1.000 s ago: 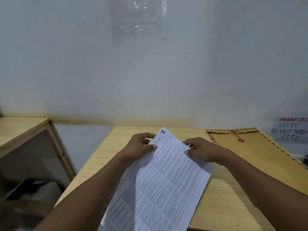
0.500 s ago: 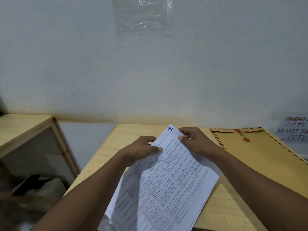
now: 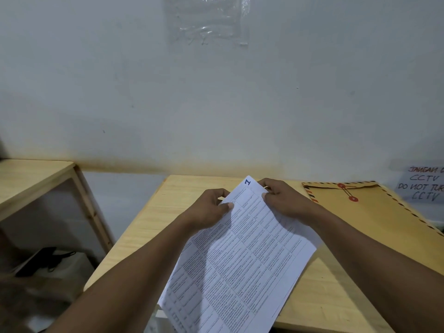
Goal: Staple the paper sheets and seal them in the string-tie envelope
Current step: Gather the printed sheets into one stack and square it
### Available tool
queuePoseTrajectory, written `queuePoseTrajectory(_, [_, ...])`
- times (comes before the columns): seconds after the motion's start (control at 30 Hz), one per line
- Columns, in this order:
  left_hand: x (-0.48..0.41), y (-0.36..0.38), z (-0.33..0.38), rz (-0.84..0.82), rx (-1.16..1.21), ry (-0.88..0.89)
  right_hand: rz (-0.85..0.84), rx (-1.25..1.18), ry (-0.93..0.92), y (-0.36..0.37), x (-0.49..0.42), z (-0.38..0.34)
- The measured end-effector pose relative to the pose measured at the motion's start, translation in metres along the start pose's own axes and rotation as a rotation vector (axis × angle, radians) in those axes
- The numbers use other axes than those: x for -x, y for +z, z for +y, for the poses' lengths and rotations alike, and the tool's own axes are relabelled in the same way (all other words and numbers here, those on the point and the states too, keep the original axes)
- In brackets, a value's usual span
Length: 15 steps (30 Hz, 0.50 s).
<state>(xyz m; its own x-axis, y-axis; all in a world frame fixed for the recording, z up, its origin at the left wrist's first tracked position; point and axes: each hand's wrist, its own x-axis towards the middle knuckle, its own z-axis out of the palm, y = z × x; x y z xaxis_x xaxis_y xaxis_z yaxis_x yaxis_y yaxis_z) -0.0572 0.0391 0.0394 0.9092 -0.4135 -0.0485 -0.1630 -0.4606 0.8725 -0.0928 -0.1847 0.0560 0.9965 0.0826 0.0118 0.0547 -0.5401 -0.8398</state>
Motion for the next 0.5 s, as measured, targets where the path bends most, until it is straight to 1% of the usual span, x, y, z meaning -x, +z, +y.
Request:
queuePoseTrajectory(0.17, [-0.001, -0.005, 0.006, 0.014, -0.017, 0.020, 0.050, 0.174, -0.045, -0.008, -0.006, -0.002])
queuePoseTrajectory(0.37, [0.000, -0.004, 0.012, 0.045, -0.041, 0.023, 0.107, 0.076, -0.073, -0.002, -0.003, -0.004])
queuePoseTrajectory(0.5, [0.002, -0.007, 0.012, 0.091, -0.028, 0.025, 0.144, 0.050, -0.007, -0.010, -0.002, 0.006])
